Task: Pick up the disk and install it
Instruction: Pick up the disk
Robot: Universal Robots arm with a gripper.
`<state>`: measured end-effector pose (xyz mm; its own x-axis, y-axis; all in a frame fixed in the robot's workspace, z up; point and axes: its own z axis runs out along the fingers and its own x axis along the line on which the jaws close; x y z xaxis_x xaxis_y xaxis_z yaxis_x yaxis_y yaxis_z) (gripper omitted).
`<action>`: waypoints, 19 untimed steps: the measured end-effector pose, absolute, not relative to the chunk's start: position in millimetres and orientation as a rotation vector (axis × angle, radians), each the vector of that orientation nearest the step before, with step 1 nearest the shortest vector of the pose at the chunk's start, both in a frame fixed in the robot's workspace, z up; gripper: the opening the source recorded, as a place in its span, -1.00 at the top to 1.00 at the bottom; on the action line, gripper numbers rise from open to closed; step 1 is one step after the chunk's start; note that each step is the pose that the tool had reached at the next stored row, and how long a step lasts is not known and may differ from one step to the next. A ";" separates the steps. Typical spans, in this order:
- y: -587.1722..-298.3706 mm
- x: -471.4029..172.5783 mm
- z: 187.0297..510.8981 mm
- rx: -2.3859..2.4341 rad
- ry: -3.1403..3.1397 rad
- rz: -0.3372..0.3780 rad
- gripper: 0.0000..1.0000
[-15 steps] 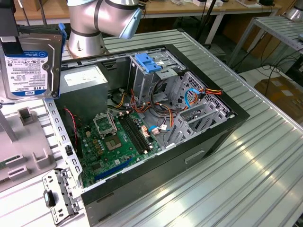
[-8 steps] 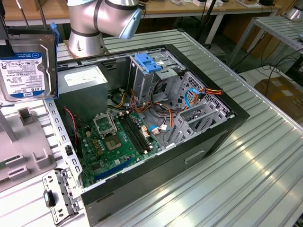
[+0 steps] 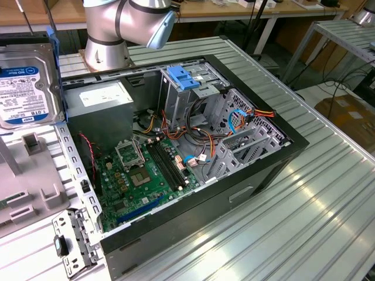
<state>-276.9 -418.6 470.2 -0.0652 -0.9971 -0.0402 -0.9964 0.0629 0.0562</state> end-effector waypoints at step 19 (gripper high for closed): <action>-419.5 -278.8 482.2 2.140 -2.285 -0.107 0.26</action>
